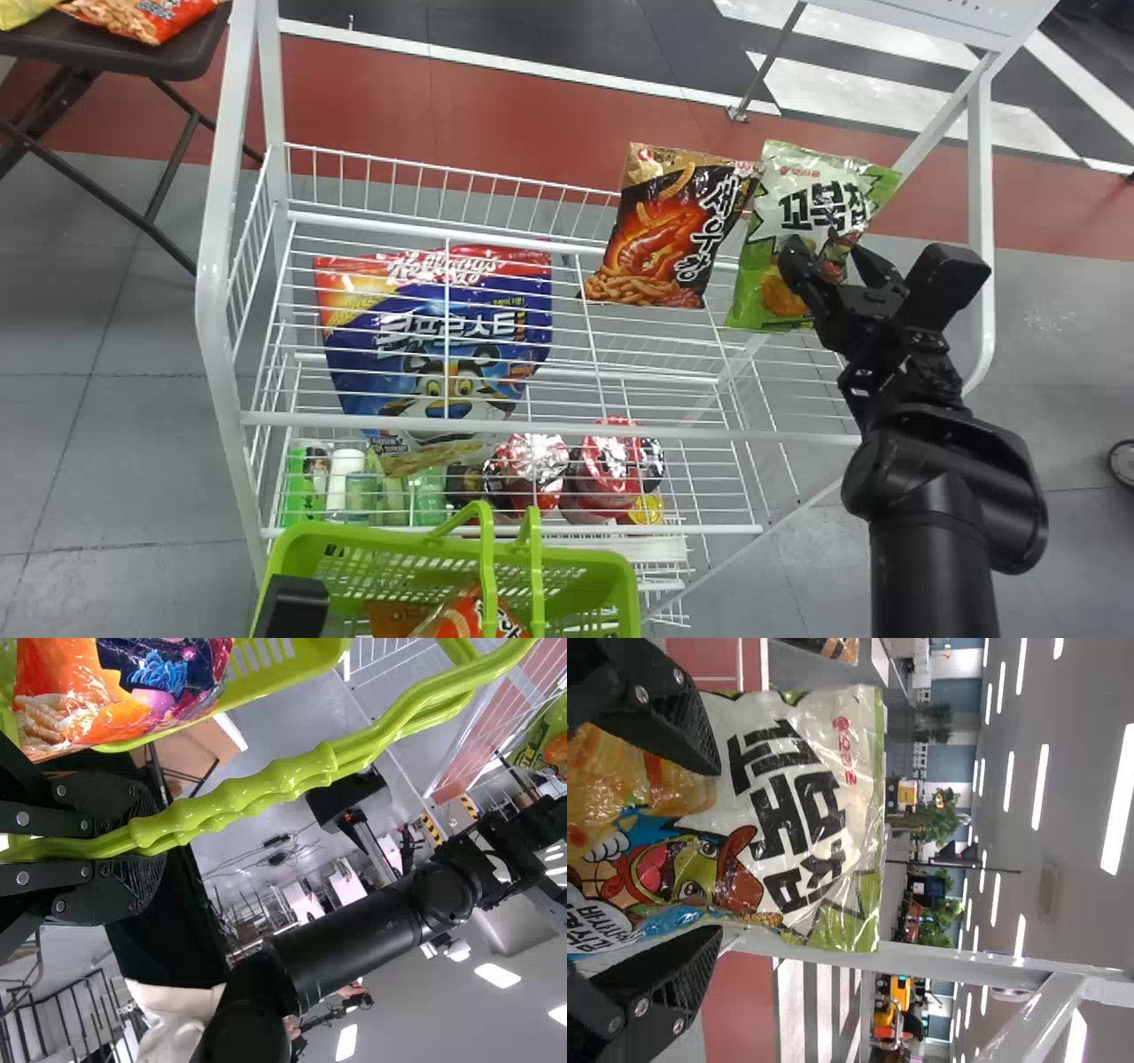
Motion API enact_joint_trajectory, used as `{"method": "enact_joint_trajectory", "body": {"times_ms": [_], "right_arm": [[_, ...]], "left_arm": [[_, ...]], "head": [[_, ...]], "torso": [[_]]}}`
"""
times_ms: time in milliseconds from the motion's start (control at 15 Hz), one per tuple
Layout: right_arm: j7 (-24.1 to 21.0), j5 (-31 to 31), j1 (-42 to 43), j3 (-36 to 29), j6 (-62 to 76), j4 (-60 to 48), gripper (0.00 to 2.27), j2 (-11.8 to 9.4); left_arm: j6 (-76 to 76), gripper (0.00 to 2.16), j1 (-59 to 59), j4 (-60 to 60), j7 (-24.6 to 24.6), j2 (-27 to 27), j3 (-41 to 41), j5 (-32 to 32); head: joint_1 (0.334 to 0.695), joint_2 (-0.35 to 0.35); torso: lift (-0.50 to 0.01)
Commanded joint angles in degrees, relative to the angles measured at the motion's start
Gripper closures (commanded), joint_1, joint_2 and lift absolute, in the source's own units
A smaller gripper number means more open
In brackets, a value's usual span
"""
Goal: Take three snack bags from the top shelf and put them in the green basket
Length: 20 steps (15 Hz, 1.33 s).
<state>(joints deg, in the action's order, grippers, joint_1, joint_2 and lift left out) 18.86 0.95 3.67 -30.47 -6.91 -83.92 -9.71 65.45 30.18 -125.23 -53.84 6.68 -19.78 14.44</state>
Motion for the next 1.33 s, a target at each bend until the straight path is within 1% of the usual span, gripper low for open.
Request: {"method": "enact_joint_trajectory", "body": {"times_ms": [0, 67, 133, 200, 333, 400, 467, 533, 667, 733, 800, 867, 1000, 1067, 1133, 1200, 1267], "right_arm": [[0.3, 0.5, -0.4, 0.1, -4.1, -0.7, 2.10, 0.0], [0.4, 0.8, -0.9, 0.4, -4.3, -1.5, 2.25, 0.0], [0.5, 1.3, -1.5, 0.2, -3.9, -1.6, 2.25, 0.0], [0.0, 3.2, -2.0, 0.1, -2.5, -2.1, 2.25, 0.4], [-1.0, 4.3, -3.3, -1.3, 3.3, -2.7, 2.25, 2.3], [-1.7, 4.3, -4.3, -1.3, 4.5, -3.7, 2.25, 2.9], [-2.2, 4.3, -4.9, -1.4, 4.3, -4.3, 2.25, 3.2], [-3.5, 4.3, -5.3, -1.4, 4.5, -4.6, 2.25, 3.2], [-4.2, 4.4, -5.4, -2.1, 4.3, -4.8, 2.25, 3.2], [-4.0, 6.3, -6.0, -2.9, 3.6, -6.9, 2.25, 3.2], [-3.7, 9.9, -8.4, -3.3, 1.1, -9.6, 2.25, 3.1], [-3.2, 13.1, -11.4, -3.6, -1.5, -13.7, 2.25, 3.2], [-2.4, 19.8, -19.1, -3.8, -2.2, -20.6, 2.25, 3.4], [-1.2, 22.3, -22.0, -4.1, -2.4, -23.5, 2.25, 4.1], [0.3, 24.9, -25.0, -4.9, -5.4, -27.3, 2.25, 5.1], [2.8, 27.7, -27.1, -6.8, -11.2, -31.0, 2.25, 6.8], [5.0, 28.7, -28.8, -8.1, -15.7, -33.9, 2.25, 8.2]], "left_arm": [[0.4, 1.58, -0.2, 0.0, 0.1, 0.1, -0.3, 0.0], [0.4, 1.58, -0.2, 0.0, 0.1, 0.2, -0.2, 0.1], [0.4, 1.58, -0.1, 0.0, 0.1, 0.2, -0.2, 0.1], [0.4, 1.58, 0.0, 0.0, 0.1, 0.3, -0.2, 0.2], [0.4, 1.58, 0.1, -0.2, 0.1, 0.4, -0.1, 0.2], [0.4, 1.58, 0.2, -0.2, 0.0, 0.4, 0.0, 0.2], [0.4, 1.58, 0.2, -0.3, -0.1, 0.4, 0.0, 0.2], [0.4, 1.58, 0.3, -0.4, 0.0, 0.4, -0.1, 0.1], [0.4, 1.58, 0.6, -0.7, 0.1, 0.4, -0.2, -0.1], [0.4, 1.58, 0.7, -0.8, 0.1, 0.5, -0.1, -0.1], [0.4, 1.58, 0.8, -1.0, 0.1, 0.7, -0.1, 0.0], [0.4, 1.58, 0.9, -1.1, 0.0, 0.7, 0.1, 0.0], [0.4, 1.58, 0.9, -1.0, 0.1, 0.7, 0.1, 0.0], [0.4, 1.58, 0.9, -1.0, 0.1, 0.7, 0.1, -0.1], [0.4, 1.58, 0.9, -1.0, 0.1, 0.7, 0.0, -0.1], [0.4, 1.58, 0.8, -1.0, 0.1, 0.7, 0.0, -0.1], [0.3, 1.58, 0.8, -0.8, 0.3, 0.6, 0.0, -0.1]], "head": [[0.695, -0.350], [0.695, -0.350], [0.695, -0.350], [0.695, -0.350], [0.695, -0.350], [0.695, -0.350], [0.695, -0.350], [0.695, -0.350], [0.695, -0.350], [0.695, -0.350], [0.695, -0.350], [0.695, -0.350], [0.695, -0.350], [0.695, -0.350], [0.695, -0.350], [0.695, -0.350], [0.695, -0.350]], "torso": [[-0.033], [-0.033], [-0.033], [-0.033], [-0.033], [-0.033], [-0.033], [-0.033], [-0.033], [-0.033], [-0.033], [-0.033], [-0.033], [-0.033], [-0.033], [-0.033], [-0.033]]}}
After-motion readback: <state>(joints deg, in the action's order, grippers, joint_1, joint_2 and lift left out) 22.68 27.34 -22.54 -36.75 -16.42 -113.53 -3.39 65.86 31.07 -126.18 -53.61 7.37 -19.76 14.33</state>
